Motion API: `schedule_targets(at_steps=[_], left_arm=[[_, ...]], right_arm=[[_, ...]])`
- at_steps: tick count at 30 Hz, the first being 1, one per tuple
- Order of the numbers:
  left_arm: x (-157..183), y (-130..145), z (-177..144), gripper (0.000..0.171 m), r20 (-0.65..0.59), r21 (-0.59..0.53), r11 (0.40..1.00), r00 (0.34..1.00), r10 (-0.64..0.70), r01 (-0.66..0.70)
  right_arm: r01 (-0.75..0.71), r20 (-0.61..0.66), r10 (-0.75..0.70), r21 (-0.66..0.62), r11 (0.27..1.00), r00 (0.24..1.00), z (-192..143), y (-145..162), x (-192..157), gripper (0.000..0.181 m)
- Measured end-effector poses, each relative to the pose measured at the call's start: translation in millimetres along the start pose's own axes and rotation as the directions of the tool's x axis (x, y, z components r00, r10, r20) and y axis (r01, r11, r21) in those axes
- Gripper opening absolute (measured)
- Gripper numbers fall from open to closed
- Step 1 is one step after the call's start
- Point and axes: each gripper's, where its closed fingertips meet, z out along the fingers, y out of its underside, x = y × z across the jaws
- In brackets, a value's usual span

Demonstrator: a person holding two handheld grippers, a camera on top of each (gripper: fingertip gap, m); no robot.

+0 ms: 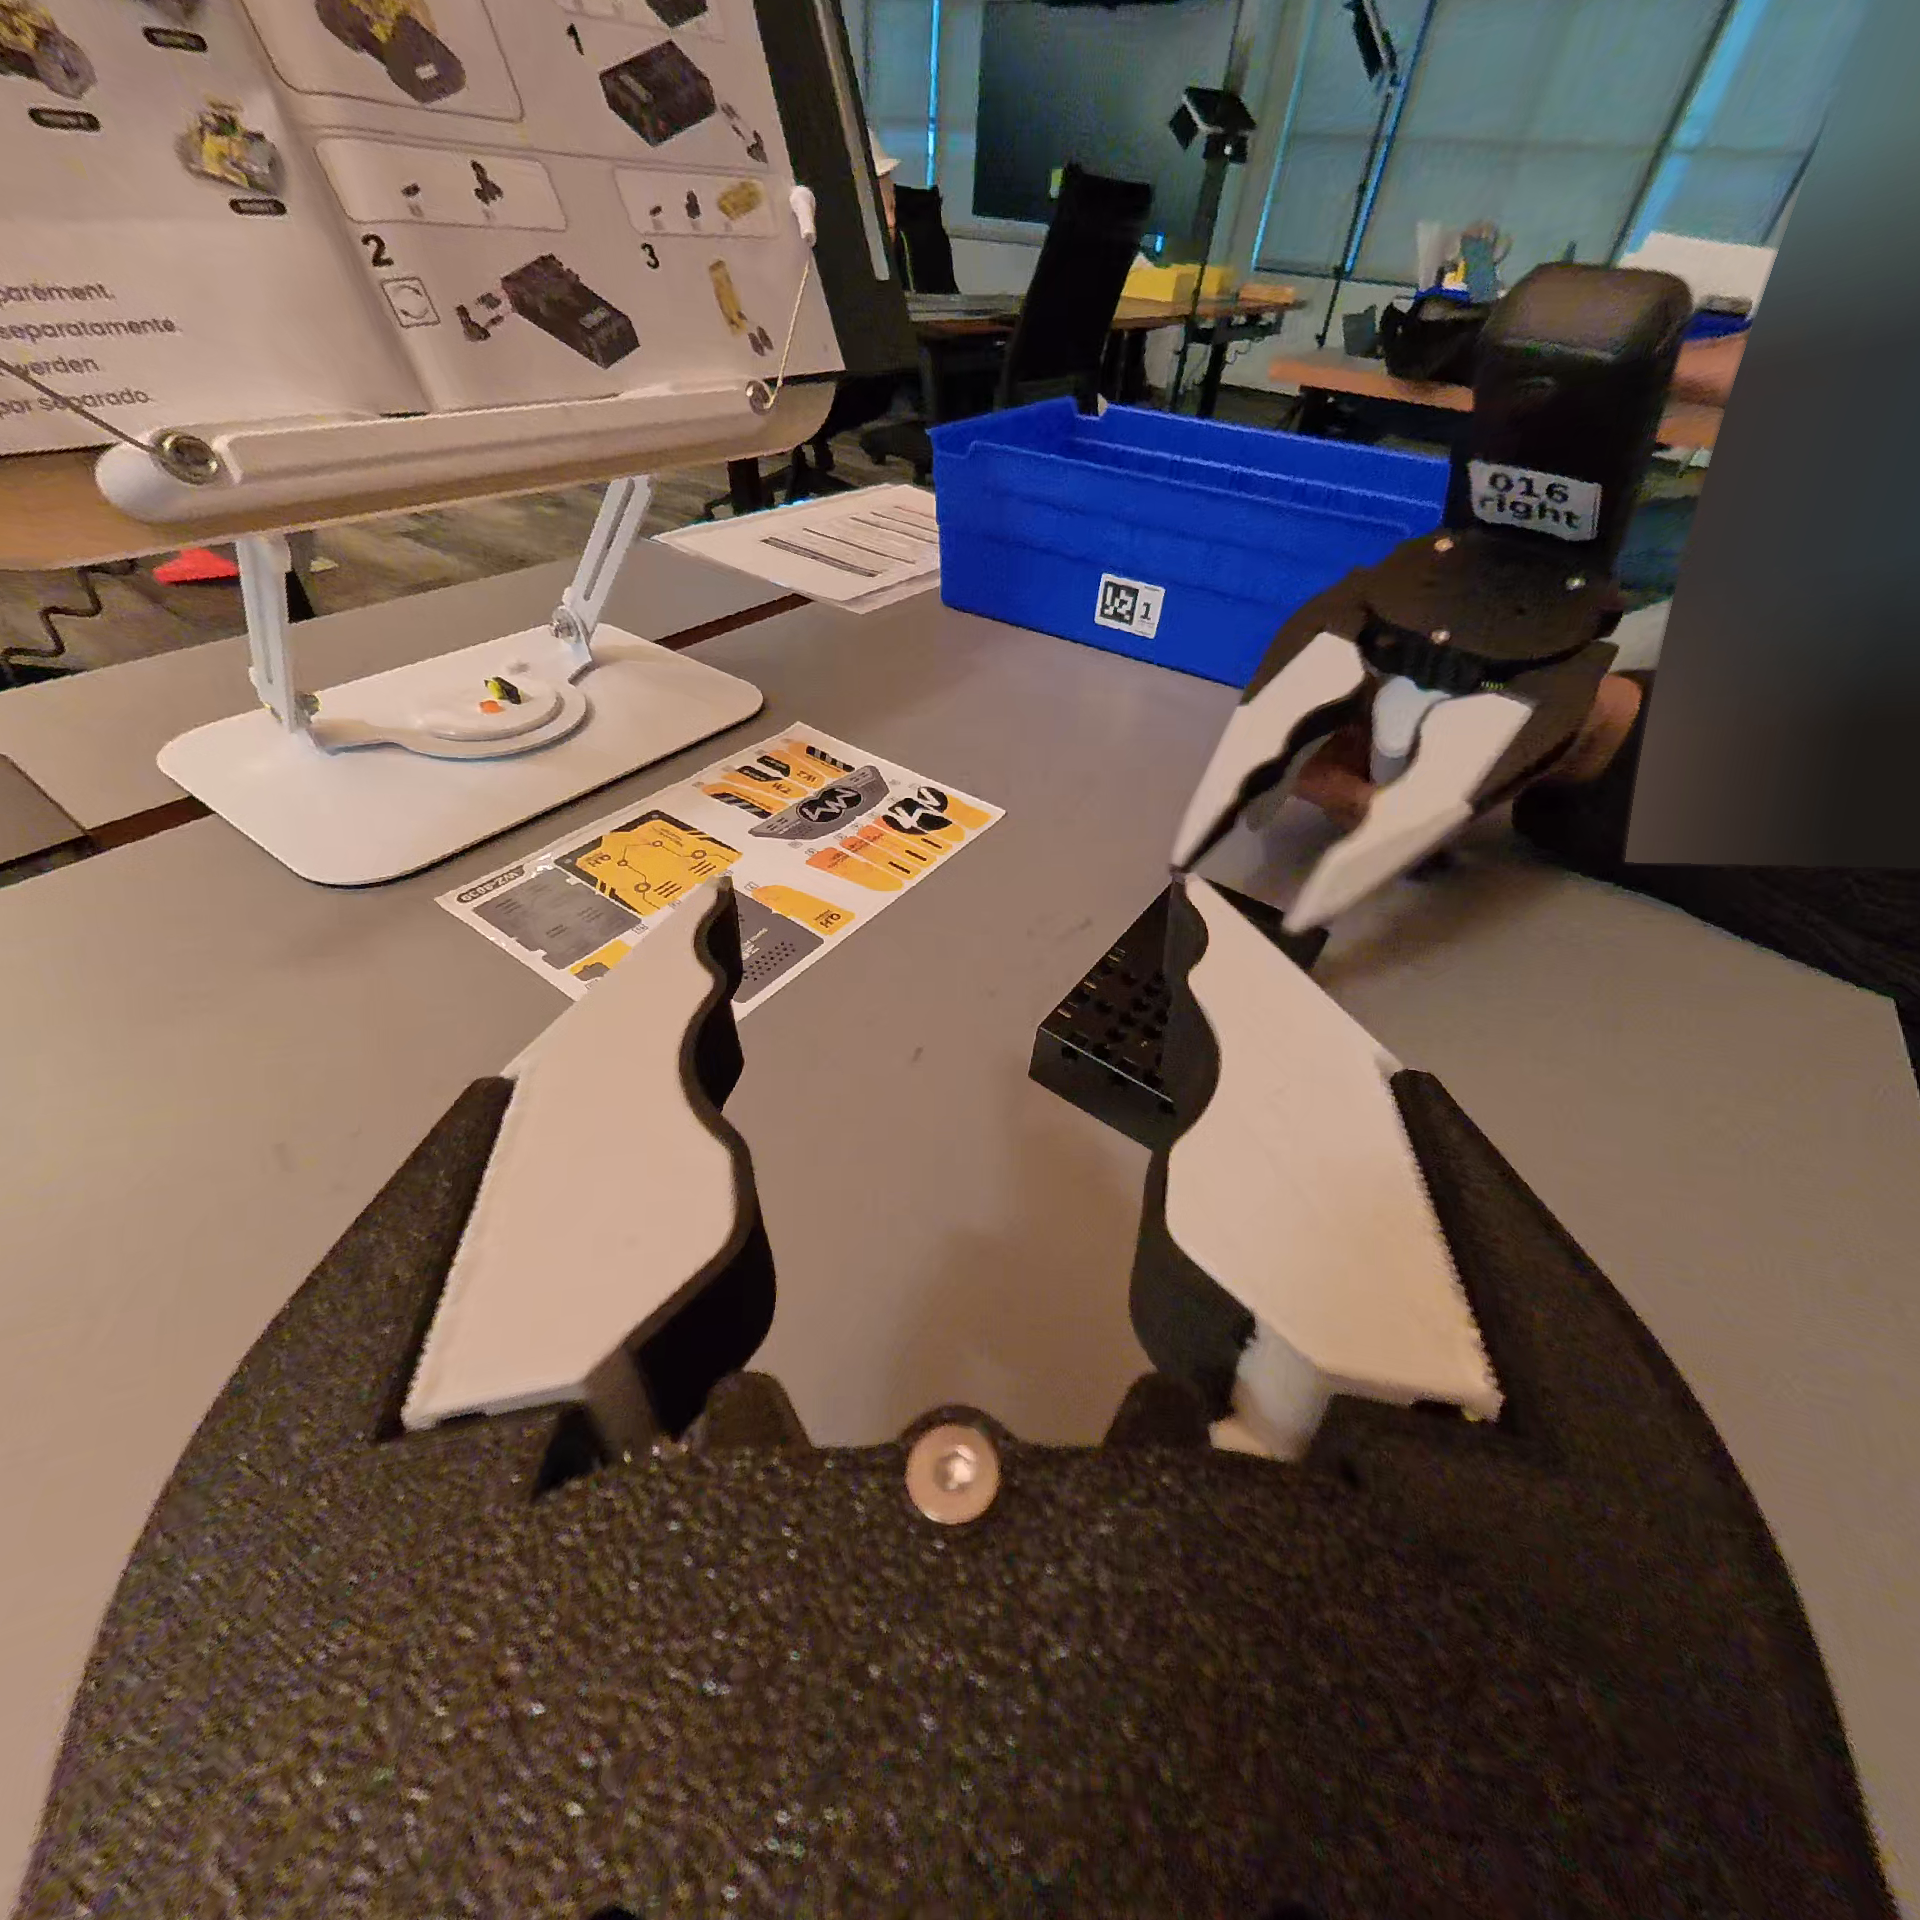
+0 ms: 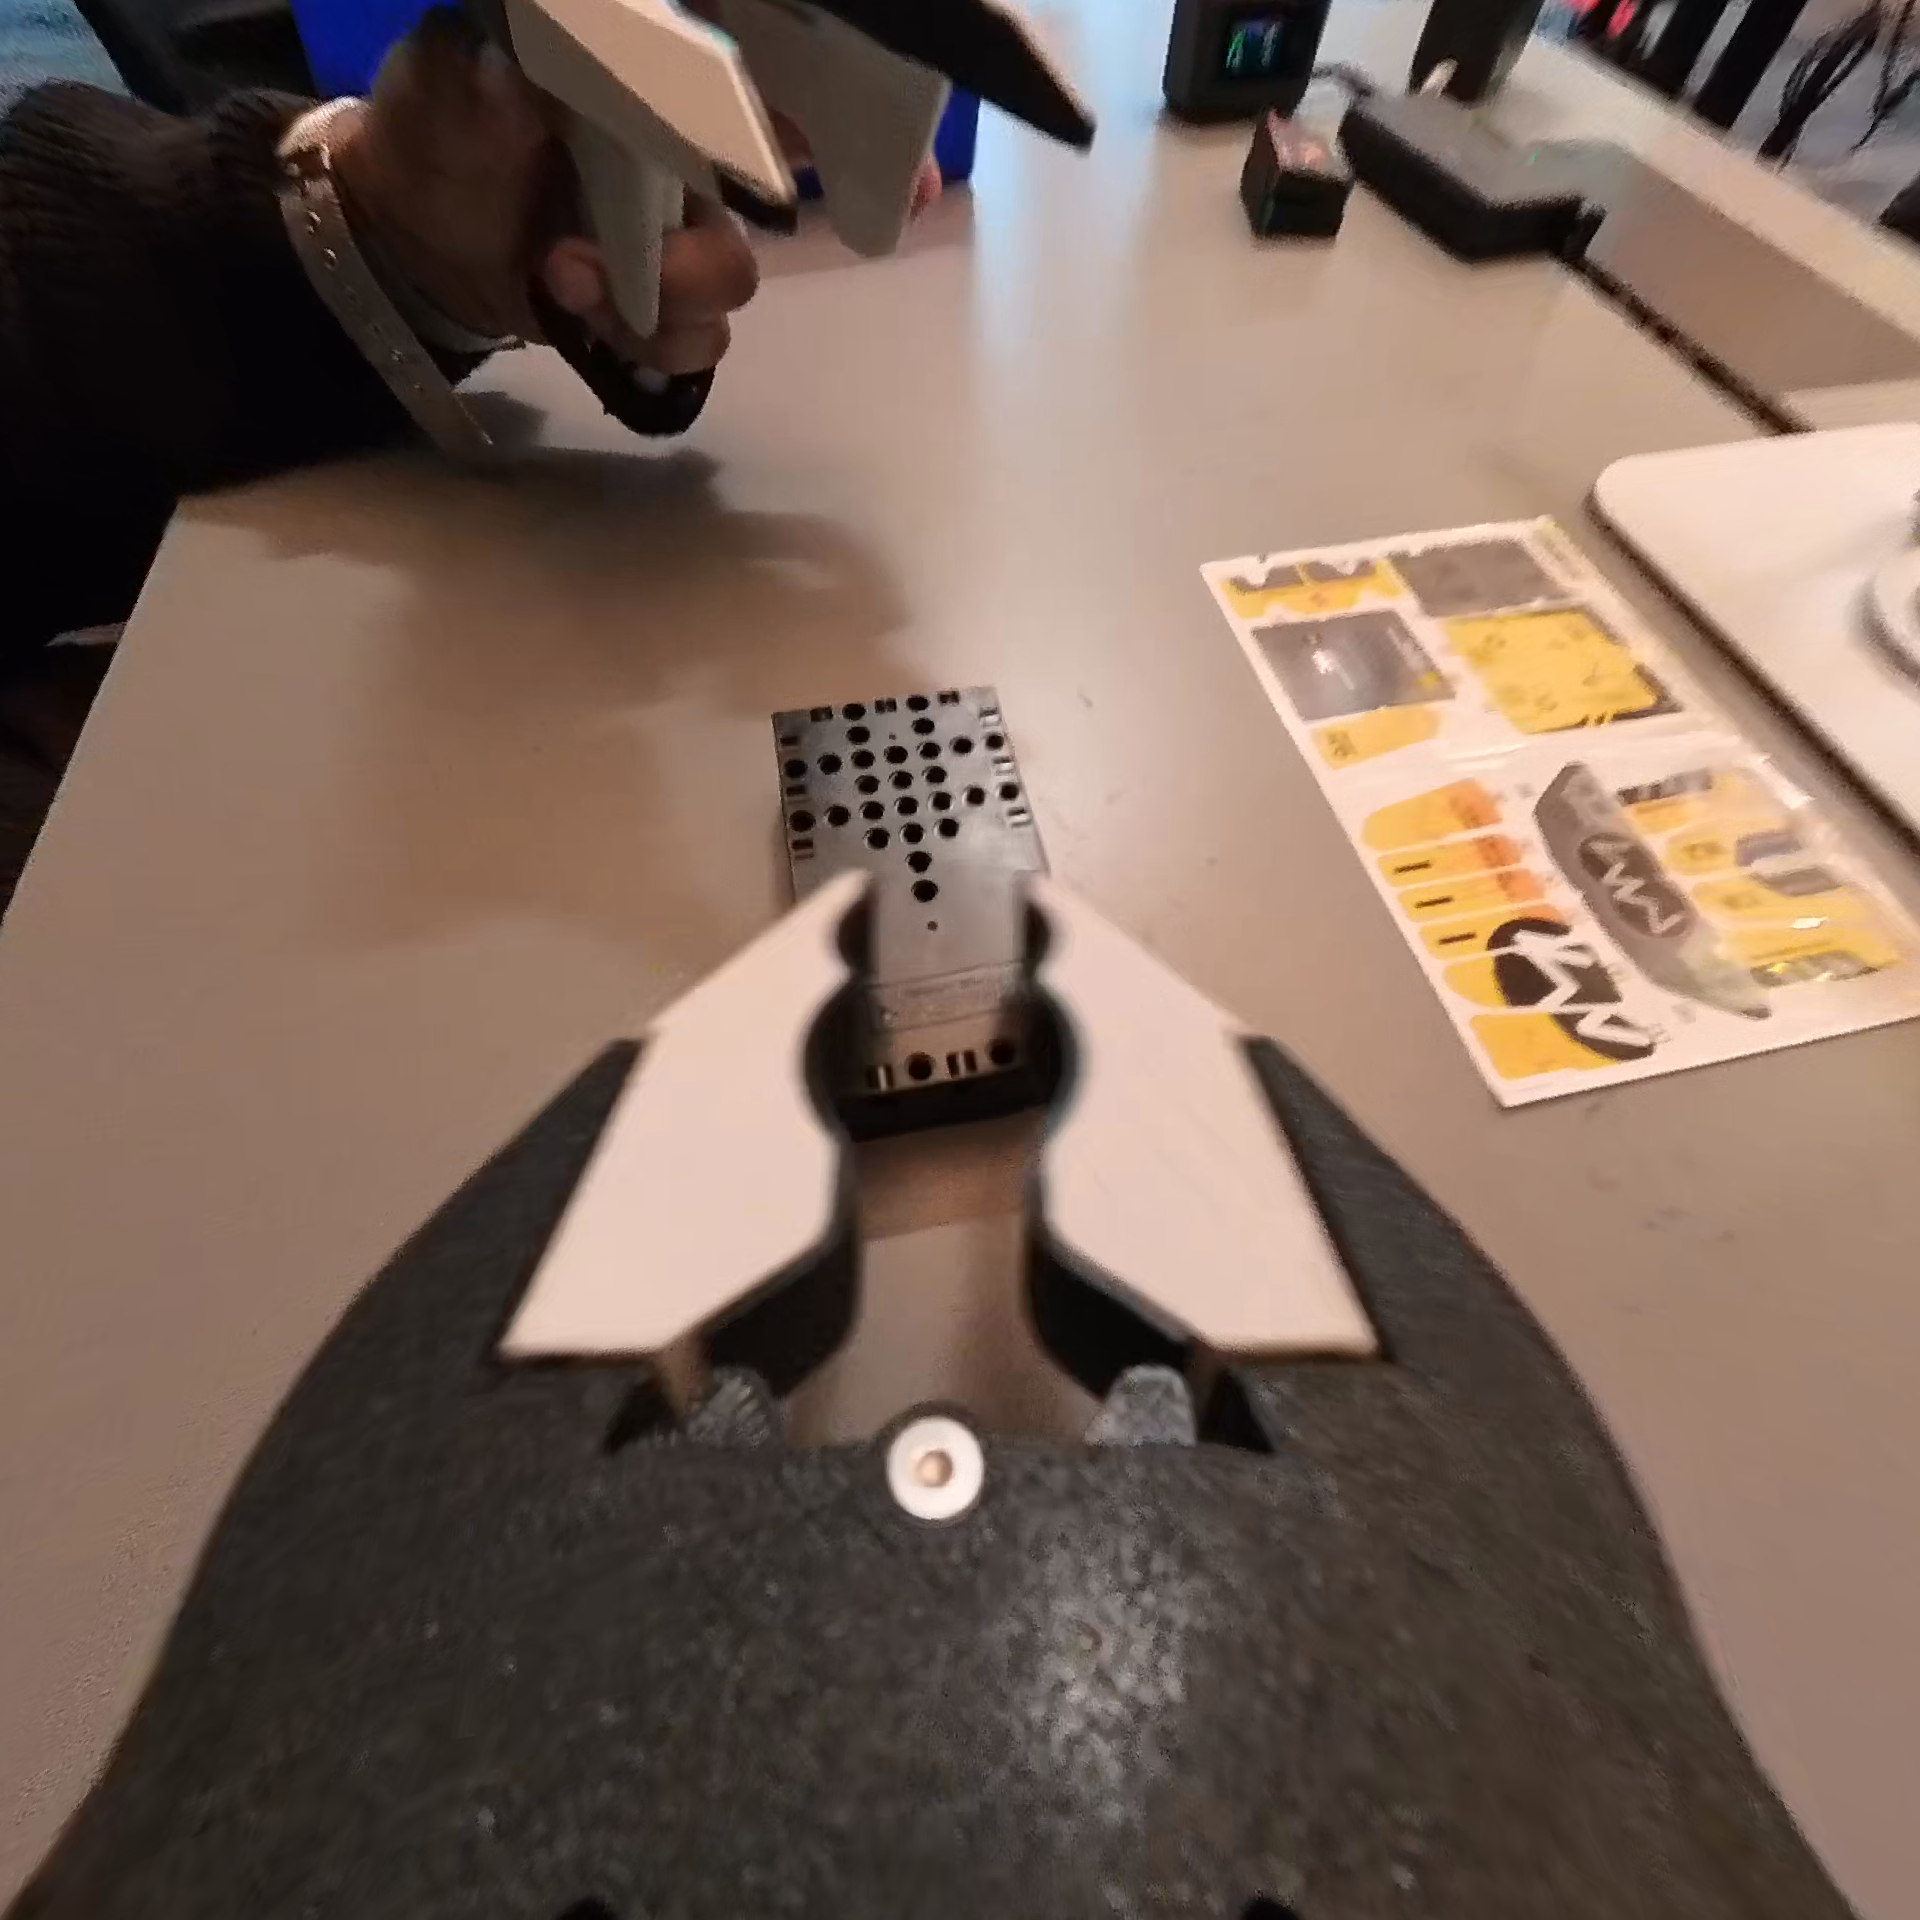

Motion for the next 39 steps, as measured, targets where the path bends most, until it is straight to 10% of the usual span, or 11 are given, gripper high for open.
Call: schedule_targets(at_steps=[3,7,14,23,39], left_arm=[[0,1,0,0.081,-0.002,-0.004,1.000,1.000,0.000,0.000],[1,2,1,0.081,-0.004,-0.009,1.000,1.000,-0.002,0.002],[2,3,3,0.081,-0.004,-0.015,1.000,1.000,0.011,-0.011],[5,5,4,0.081,-0.022,-0.025,1.000,1.000,0.006,-0.007],[10,8,6,0.081,-0.033,-0.036,0.999,0.999,0.020,-0.022]], right_arm=[[0.047,-0.013,-0.045,0.104,0.994,0.999,-6,-19,-3,0.003],[-0.032,-0.004,0.033,0.154,0.988,0.999,-12,-29,0,0.054],[0.009,-0.052,-0.002,0.137,0.990,0.999,-9,-25,5,0.039],[-0.058,0.030,0.060,-0.062,0.996,0.998,4,10,-6,0.091],[0.012,0.025,-0.010,-0.088,0.996,1.000,9,11,-8,0.065]])
